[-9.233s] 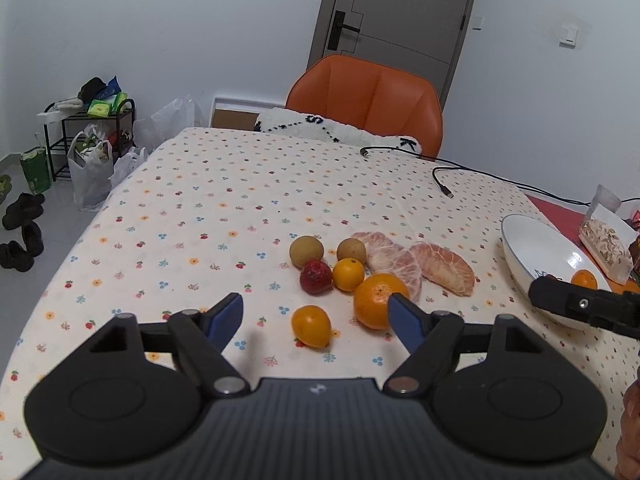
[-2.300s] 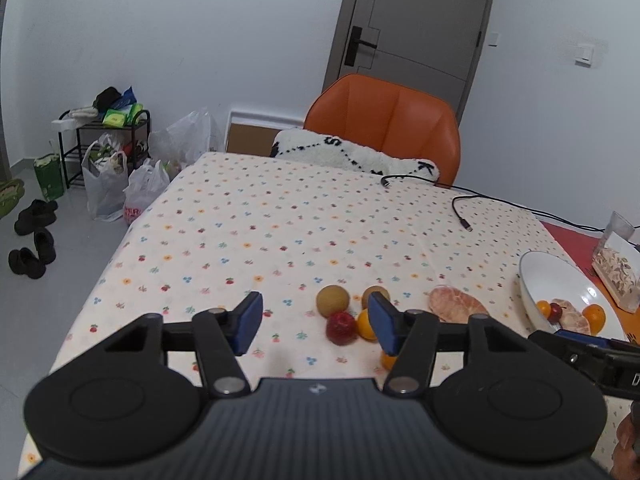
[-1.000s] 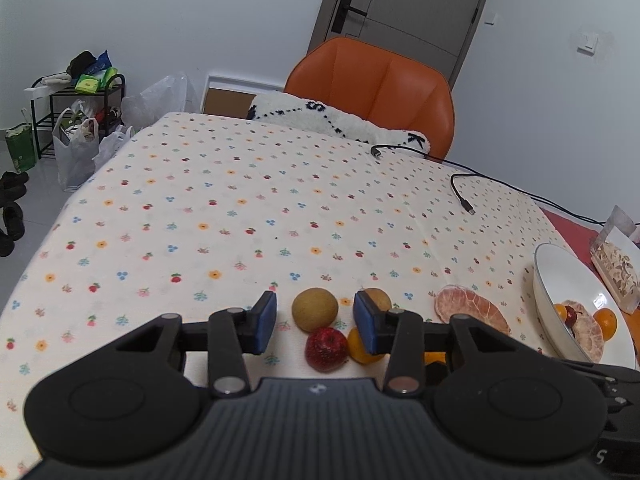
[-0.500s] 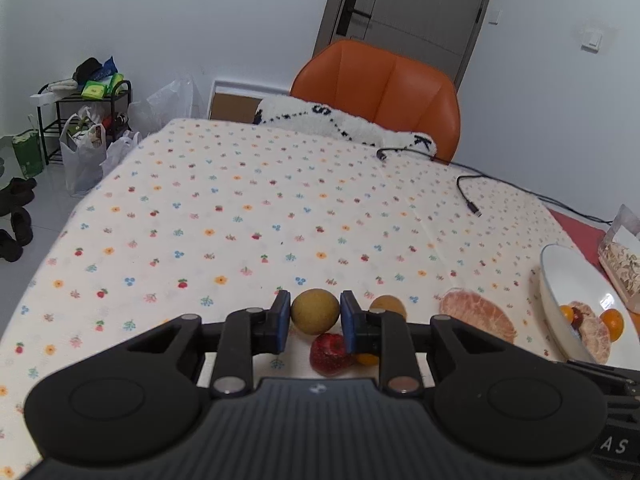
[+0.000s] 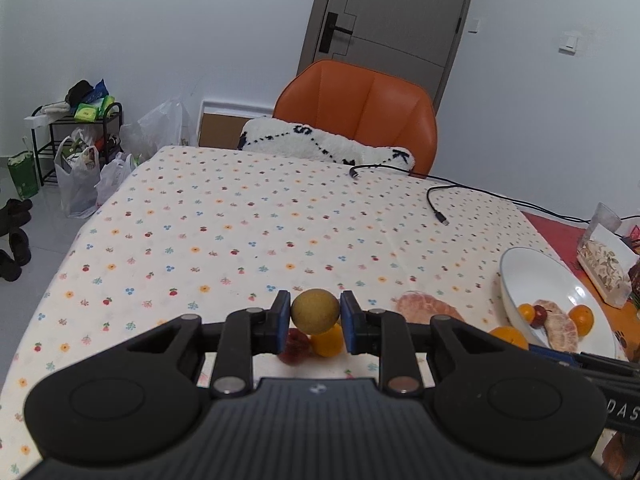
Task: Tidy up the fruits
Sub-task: 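Carry the held orange and yellow fruit over the white plate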
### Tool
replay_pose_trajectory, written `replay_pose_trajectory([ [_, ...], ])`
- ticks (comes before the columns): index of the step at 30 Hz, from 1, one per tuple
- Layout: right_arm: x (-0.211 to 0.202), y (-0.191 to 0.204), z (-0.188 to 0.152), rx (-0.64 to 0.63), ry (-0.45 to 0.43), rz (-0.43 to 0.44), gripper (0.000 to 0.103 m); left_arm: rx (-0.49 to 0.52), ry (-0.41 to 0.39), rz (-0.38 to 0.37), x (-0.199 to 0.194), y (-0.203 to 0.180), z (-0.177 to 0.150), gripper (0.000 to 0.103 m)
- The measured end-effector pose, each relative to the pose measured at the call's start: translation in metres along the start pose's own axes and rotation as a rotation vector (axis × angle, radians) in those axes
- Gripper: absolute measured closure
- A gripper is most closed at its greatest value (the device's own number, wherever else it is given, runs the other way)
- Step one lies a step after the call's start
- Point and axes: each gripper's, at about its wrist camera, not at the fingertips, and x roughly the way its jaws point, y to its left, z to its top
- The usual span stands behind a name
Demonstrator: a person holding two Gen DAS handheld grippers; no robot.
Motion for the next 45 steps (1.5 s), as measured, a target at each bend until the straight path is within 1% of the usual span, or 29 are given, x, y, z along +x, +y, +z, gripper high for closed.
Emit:
replay_pose_trajectory([
  [7,-0.022,-0.015,0.002,0.022,-0.041,-0.028,0.067,0.023,-0.017,-0.025,-0.014,-0.018,0.001,0.078],
  [16,-0.051,-0.037,0.0,0.063,-0.095,-0.062,0.067,0.059,-0.019,-0.061,-0.027,-0.044,-0.005,0.078],
  [26,-0.08,-0.06,-0.007,0.096,-0.132,-0.103,0.067,0.09,-0.043,-0.091,-0.042,-0.07,-0.008,0.078],
  [32,-0.092,-0.074,-0.011,0.116,-0.145,-0.132,0.067,0.125,-0.043,-0.127,-0.043,-0.091,-0.011,0.078],
  [37,-0.099,-0.088,-0.012,0.136,-0.157,-0.164,0.067,0.13,-0.032,-0.152,-0.038,-0.103,-0.014,0.078],
  [45,-0.1,-0.104,-0.013,0.153,-0.169,-0.195,0.067,0.146,-0.03,-0.177,-0.03,-0.12,-0.013,0.078],
])
